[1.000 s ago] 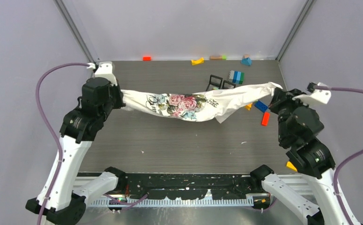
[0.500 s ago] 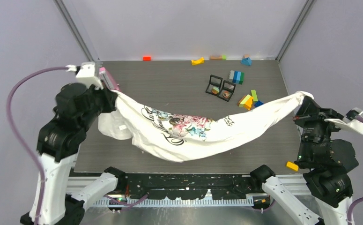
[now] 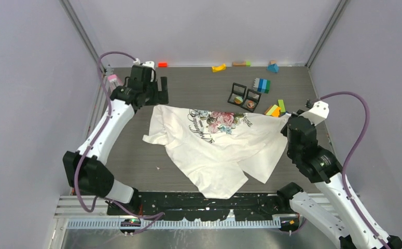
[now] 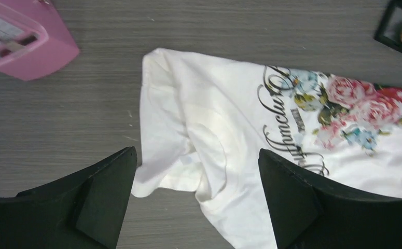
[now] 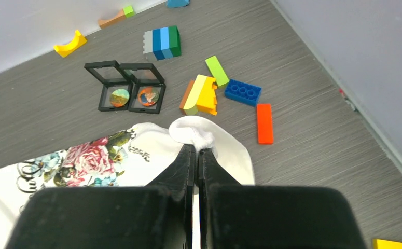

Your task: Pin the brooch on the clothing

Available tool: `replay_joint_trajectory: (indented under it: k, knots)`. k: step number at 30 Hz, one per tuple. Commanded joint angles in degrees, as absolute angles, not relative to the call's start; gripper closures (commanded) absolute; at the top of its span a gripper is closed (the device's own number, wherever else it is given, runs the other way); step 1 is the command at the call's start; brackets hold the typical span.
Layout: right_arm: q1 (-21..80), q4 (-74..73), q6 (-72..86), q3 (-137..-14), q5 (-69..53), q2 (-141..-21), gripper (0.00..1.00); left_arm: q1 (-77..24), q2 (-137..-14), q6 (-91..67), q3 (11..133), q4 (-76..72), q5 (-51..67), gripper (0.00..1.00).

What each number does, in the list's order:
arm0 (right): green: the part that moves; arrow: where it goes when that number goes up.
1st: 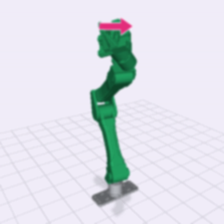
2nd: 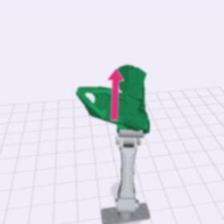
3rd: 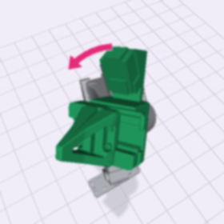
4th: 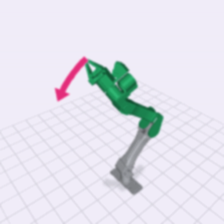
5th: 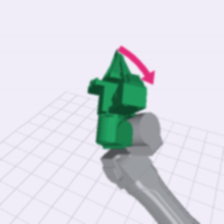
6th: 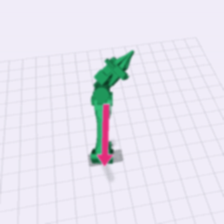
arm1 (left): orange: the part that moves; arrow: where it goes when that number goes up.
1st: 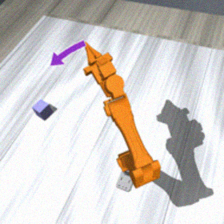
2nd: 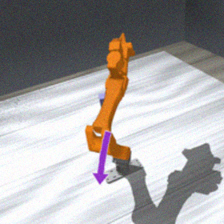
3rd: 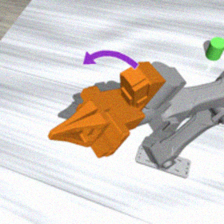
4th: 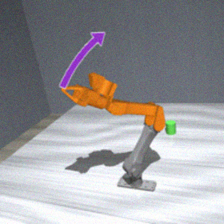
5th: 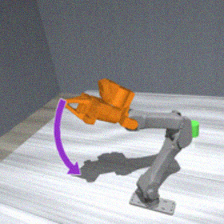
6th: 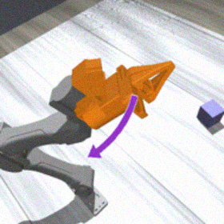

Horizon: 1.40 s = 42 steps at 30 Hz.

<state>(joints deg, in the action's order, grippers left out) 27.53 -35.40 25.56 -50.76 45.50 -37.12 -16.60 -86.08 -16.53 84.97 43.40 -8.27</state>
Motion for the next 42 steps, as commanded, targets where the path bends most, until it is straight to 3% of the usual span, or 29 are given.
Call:
replay_joint_trajectory:
  k: [1,5,10,15,20,29,34,42]
  knots:
    - [27.33,-33.70,31.14,-50.22,44.58,-35.25,0.99,-20.12,-74.93,-22.75,74.56,33.70,-1.96,0.10]
    - [27.33,-32.76,31.36,-48.96,44.12,-35.16,0.99,-24.29,-67.24,-30.62,59.53,29.60,2.81,0.10]
    - [27.33,-31.12,31.72,-47.09,42.90,-34.98,0.99,-36.90,-60.34,-39.61,43.36,22.85,-1.08,0.12]
    - [27.33,-30.78,32.88,-45.93,41.35,-35.41,0.99,-48.07,-57.42,-44.97,36.88,22.53,-9.20,0.12]
    - [27.33,-30.82,34.16,-45.02,40.65,-35.59,0.99,-52.09,-59.24,-49.64,33.40,23.34,-15.36,0.12]
    - [27.31,-30.56,34.40,-44.55,39.53,-35.88,0.99,-52.12,-66.28,-48.24,34.69,23.96,-22.66,0.36]
    - [27.38,-30.38,35.20,-43.58,38.64,-36.10,0.99,-51.95,-69.51,-48.42,34.40,20.45,-26.26,0.63]
    - [27.33,-28.58,35.88,-42.16,37.39,-37.09,0.99,-48.32,-78.50,-45.70,37.59,19.51,-28.05,0.69]
